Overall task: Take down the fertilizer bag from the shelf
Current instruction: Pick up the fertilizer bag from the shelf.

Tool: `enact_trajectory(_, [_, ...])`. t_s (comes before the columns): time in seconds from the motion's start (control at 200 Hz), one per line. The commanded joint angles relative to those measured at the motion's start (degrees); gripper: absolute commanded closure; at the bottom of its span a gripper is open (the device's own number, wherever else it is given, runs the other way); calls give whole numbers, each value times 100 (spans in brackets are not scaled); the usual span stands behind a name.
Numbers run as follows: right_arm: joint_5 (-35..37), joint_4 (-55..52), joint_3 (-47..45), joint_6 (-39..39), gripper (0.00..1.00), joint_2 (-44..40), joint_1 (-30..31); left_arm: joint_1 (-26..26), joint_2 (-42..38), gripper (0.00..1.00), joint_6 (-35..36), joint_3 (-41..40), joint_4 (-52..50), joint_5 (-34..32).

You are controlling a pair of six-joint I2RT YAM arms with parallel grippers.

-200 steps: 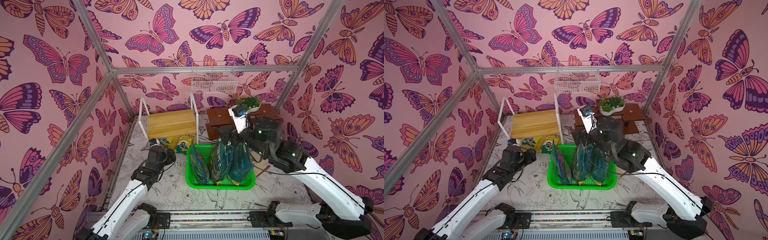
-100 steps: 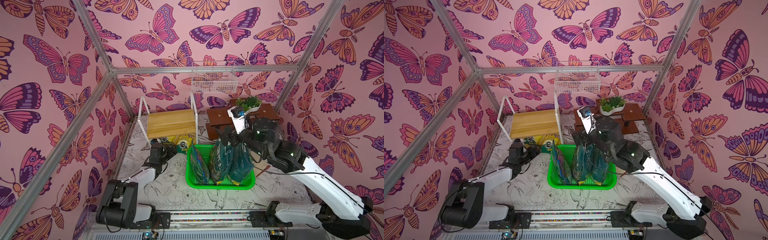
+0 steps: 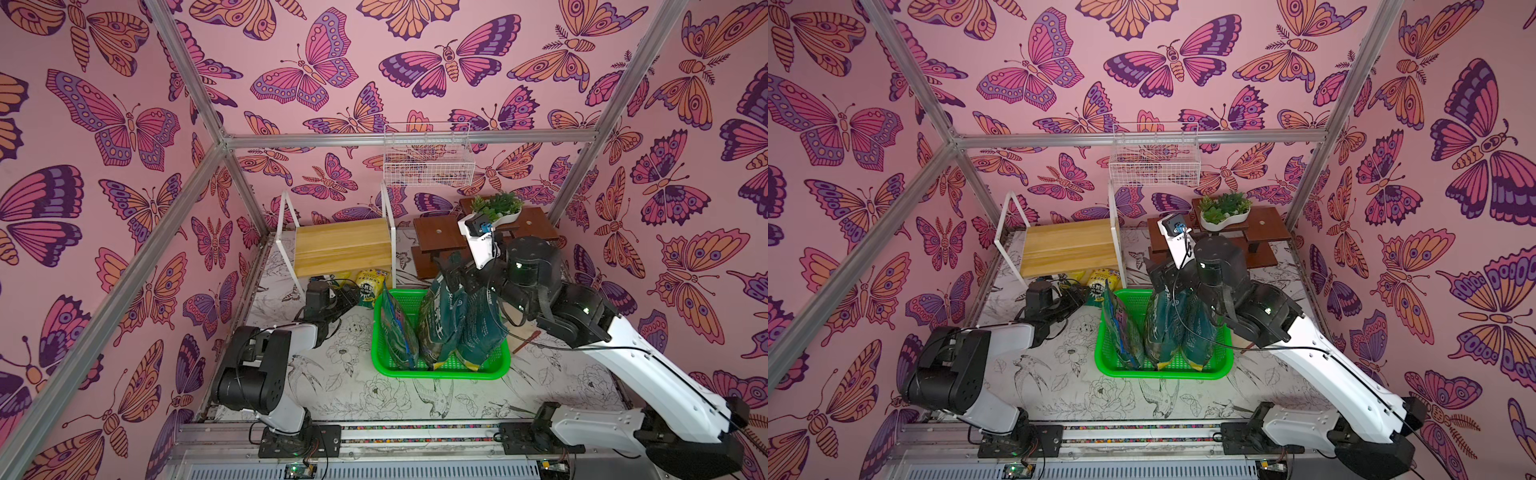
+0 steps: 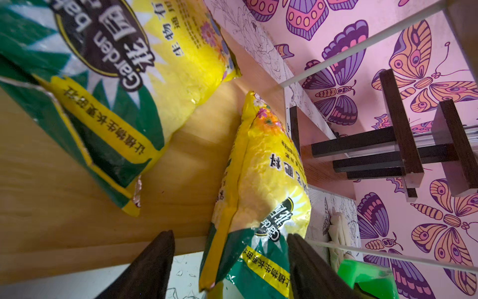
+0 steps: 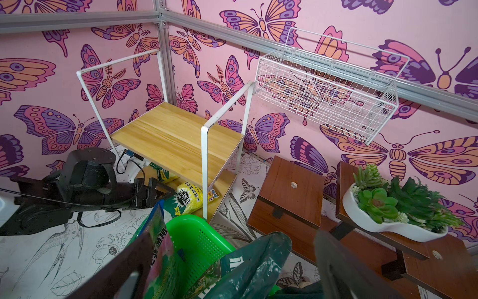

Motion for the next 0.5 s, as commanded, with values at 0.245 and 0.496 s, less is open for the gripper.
enact_trajectory(0.245, [91, 36, -95, -44, 1, -31, -81, 34, 50, 45, -184, -114, 413, 384])
enact_trajectory(0.496, [39, 39, -112, -12, 1, -44, -99, 35, 189, 93, -175, 7, 422, 624])
